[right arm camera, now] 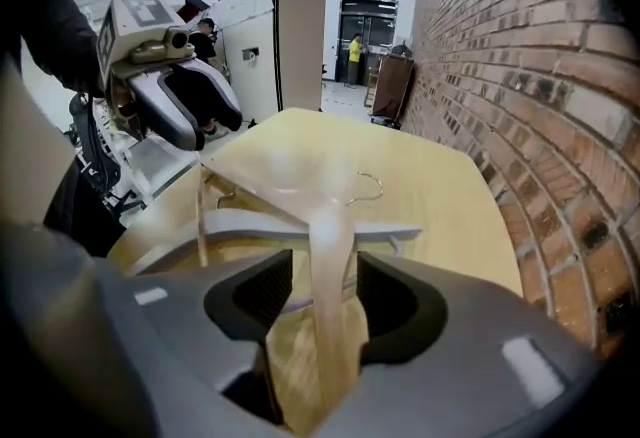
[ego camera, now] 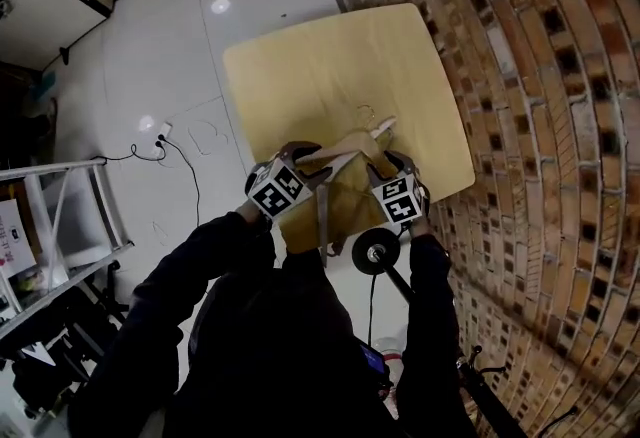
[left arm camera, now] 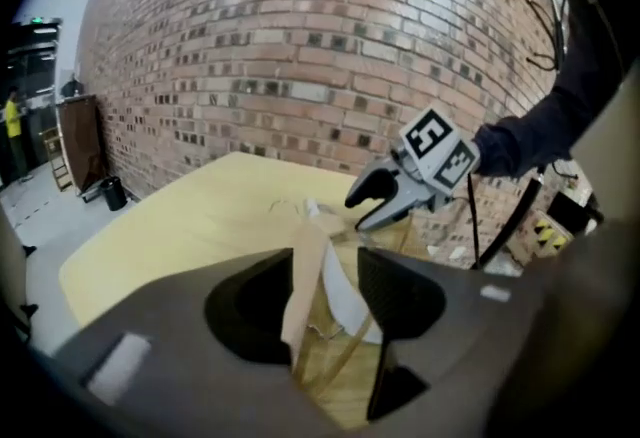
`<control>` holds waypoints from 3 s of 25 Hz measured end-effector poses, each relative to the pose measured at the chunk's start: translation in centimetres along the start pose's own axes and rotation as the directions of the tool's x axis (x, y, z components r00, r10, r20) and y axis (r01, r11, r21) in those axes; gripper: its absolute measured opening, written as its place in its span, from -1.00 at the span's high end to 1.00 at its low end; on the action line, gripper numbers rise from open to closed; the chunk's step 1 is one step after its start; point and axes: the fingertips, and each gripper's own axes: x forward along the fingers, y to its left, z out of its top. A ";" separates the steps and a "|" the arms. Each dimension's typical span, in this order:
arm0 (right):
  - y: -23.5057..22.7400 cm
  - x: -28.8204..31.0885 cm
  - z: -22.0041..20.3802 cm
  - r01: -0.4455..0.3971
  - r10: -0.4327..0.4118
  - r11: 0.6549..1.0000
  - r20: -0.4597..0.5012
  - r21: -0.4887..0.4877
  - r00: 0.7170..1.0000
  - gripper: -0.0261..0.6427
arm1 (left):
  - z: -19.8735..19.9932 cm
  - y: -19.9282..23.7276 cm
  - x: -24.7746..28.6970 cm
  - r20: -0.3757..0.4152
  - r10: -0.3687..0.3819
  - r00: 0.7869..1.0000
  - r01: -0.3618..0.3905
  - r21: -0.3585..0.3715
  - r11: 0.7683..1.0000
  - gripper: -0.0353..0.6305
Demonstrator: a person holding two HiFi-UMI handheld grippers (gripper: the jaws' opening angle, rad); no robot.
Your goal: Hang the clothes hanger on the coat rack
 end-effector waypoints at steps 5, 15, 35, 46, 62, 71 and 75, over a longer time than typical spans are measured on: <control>-0.1 1.7 -2.0 -0.007 0.010 0.999 -0.100 0.034 0.995 0.31 | -2.8 0.8 3.6 -0.137 -0.065 0.988 0.068 0.022 0.997 0.23; -0.8 1.7 -2.0 0.096 -0.082 0.992 -0.157 0.084 0.984 0.55 | -5.0 1.5 7.1 -0.266 -0.162 0.950 0.175 0.027 0.984 0.25; 8.7 -18.0 4.9 0.469 -0.470 0.863 -0.043 0.189 0.882 0.56 | 3.4 -5.8 -8.9 -0.115 -0.243 0.963 0.268 0.425 0.865 0.58; 17.2 -29.0 -1.9 0.687 -0.658 0.656 -0.209 0.313 0.724 0.56 | 3.3 -18.1 -11.2 -0.183 -0.434 0.882 0.444 0.632 0.635 0.58; 36.2 -46.5 -21.6 0.834 -0.745 0.325 -0.422 0.446 0.516 0.56 | -3.1 -47.8 -13.6 -0.337 -0.583 0.739 0.574 0.769 0.284 0.58; 40.5 -59.2 -24.9 0.892 -0.823 0.176 -0.435 0.416 0.365 0.56 | 1.8 -60.1 -17.6 -0.273 -0.663 0.697 0.471 0.872 0.136 0.59; 39.3 -66.5 -23.1 0.928 -0.875 0.100 -0.412 0.359 0.253 0.56 | 8.1 -63.8 -20.5 -0.191 -0.710 0.678 0.358 0.929 0.092 0.59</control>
